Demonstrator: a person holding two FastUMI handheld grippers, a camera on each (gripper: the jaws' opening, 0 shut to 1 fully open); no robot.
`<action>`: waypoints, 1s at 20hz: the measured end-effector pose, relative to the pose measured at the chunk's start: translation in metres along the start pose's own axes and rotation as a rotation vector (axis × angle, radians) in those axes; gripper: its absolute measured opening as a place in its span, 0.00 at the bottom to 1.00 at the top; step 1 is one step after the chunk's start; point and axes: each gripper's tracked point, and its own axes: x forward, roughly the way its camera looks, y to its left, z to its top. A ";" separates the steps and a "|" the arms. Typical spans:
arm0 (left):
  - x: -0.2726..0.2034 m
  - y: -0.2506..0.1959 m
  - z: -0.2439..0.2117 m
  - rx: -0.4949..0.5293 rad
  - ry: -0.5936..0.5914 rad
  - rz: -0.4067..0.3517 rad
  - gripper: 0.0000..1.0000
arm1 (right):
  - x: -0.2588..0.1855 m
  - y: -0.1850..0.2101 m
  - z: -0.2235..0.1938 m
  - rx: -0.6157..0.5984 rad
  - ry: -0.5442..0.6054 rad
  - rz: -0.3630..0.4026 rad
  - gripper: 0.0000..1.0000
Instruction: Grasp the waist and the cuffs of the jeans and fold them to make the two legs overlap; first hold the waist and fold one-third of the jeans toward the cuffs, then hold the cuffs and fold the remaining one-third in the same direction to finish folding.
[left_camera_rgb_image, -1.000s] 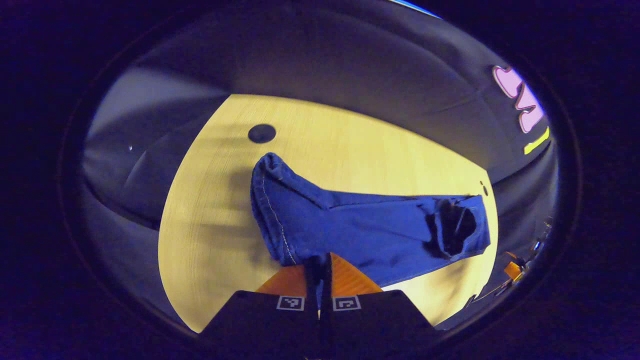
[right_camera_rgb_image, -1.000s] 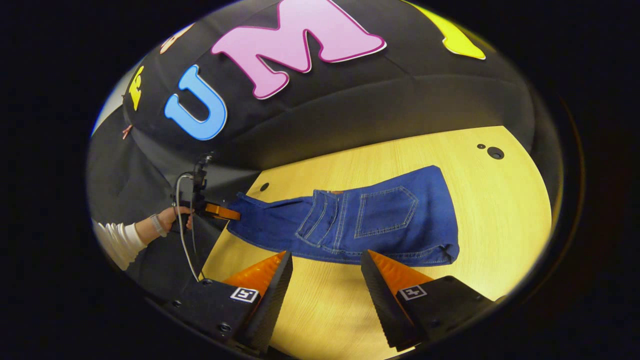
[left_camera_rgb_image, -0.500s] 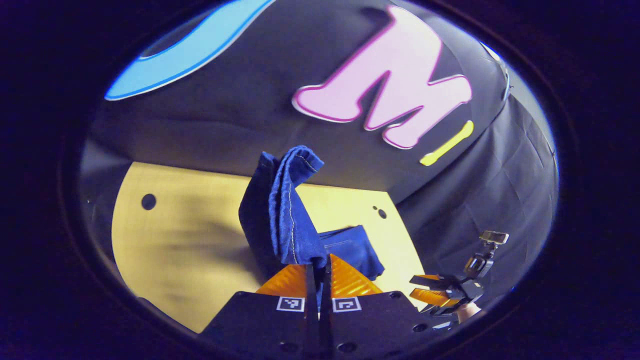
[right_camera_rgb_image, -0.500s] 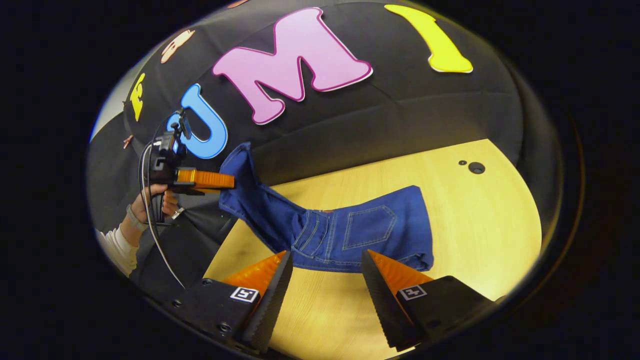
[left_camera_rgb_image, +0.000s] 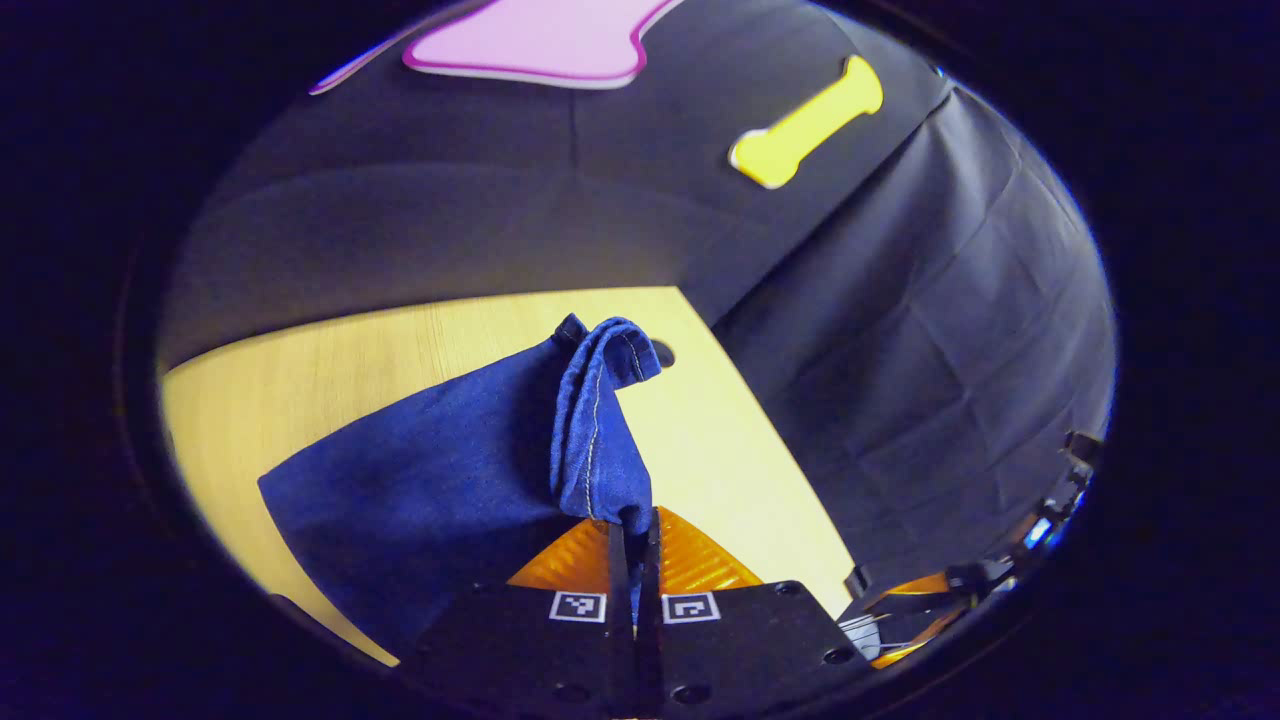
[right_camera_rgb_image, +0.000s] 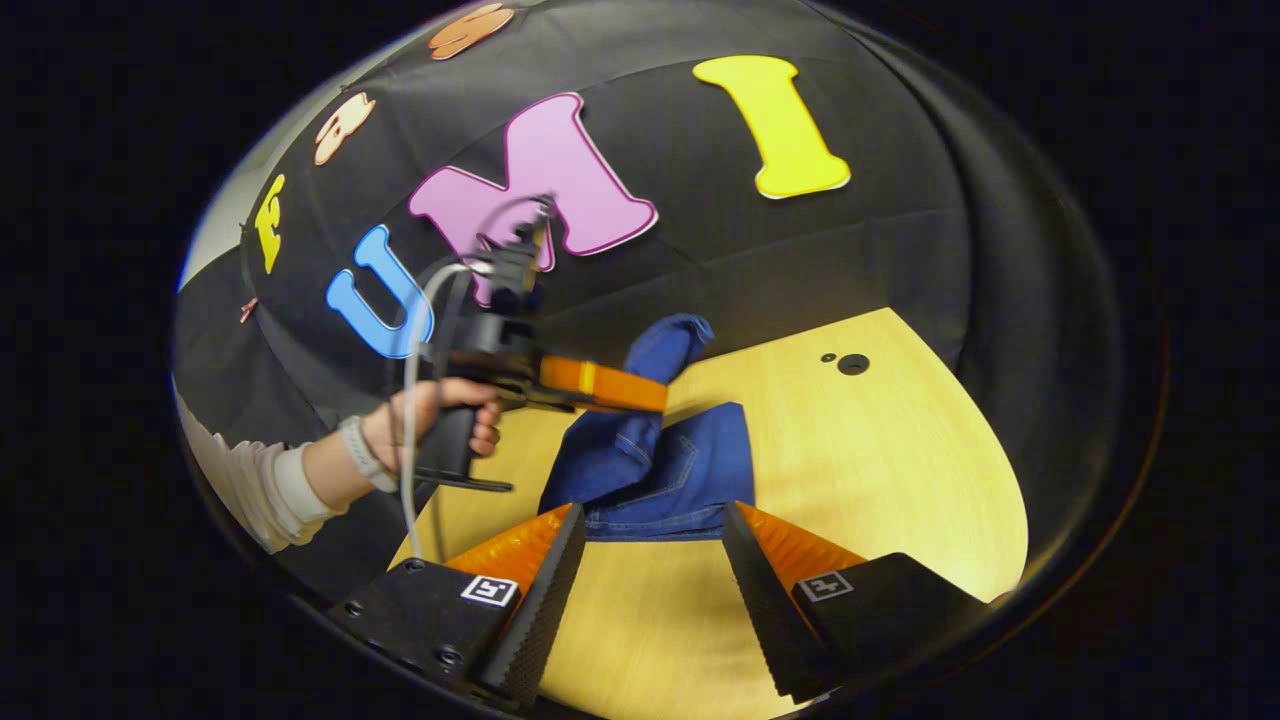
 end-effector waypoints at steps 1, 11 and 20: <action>0.003 -0.001 -0.007 0.014 0.047 0.036 0.06 | -0.005 -0.012 -0.004 -0.002 0.009 -0.007 0.86; -0.053 -0.074 0.017 0.028 -0.048 0.034 0.95 | -0.036 -0.057 -0.008 -0.094 0.023 -0.055 0.86; -0.370 -0.106 -0.024 0.224 -0.746 0.300 0.97 | -0.122 0.032 0.042 -0.285 -0.245 -0.104 0.97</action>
